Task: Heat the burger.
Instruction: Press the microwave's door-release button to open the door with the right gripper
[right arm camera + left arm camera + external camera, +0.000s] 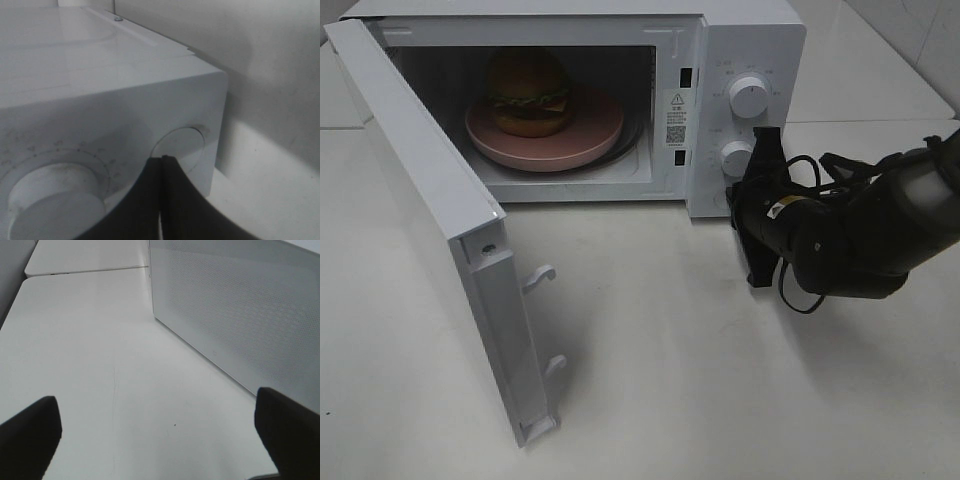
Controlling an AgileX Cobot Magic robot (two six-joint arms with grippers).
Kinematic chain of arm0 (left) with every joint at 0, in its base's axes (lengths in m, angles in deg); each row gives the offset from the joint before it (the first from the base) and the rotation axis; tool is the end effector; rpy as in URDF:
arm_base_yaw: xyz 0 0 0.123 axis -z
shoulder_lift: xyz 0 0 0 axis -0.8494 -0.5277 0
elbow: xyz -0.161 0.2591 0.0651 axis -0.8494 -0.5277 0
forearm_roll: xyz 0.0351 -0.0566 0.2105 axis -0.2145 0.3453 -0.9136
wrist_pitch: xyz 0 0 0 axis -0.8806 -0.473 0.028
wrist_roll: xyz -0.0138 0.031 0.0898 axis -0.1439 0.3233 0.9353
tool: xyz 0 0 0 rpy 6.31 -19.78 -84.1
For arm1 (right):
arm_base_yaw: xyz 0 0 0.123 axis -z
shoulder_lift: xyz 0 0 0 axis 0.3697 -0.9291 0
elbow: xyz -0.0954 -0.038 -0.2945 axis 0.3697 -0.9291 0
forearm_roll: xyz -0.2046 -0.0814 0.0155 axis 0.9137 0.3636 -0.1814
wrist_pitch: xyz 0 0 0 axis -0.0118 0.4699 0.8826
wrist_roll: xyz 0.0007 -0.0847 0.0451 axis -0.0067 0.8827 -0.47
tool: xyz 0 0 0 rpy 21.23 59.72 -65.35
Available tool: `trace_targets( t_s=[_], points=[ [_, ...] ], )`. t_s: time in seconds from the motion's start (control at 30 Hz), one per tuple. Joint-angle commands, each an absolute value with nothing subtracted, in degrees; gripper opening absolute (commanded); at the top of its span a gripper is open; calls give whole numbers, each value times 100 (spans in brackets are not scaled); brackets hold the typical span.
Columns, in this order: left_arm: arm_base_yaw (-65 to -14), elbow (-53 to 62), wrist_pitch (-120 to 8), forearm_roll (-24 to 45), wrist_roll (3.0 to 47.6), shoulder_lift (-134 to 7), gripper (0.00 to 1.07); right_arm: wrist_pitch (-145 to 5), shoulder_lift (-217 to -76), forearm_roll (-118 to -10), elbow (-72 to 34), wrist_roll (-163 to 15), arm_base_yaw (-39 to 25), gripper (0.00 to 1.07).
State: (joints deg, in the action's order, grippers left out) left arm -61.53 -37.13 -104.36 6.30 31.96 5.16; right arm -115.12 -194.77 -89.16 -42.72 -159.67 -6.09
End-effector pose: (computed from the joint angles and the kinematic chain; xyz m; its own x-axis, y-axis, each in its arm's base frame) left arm -0.0550 -0.0181 0.2631 -0.4177 0.0654 -0.9062 0.1190 0.9928 0.0169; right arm 0.3362 0.1423 0.1533 -0.1269 0.9918 0.0168 0.3559 0.0297 0.9341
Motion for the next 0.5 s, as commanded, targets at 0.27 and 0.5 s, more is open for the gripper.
trace_targets(
  t_s=[0.27,0.5],
  points=[
    [-6147,-3724,-10436,642,3161,631,100,-11019,-18836,-8194,-4856,-15990,-586,0],
    [-6147,-3724,-10436,642,3161,631,100,-10291,-18280,-7615,-5183,-15554,-586,2]
  ],
)
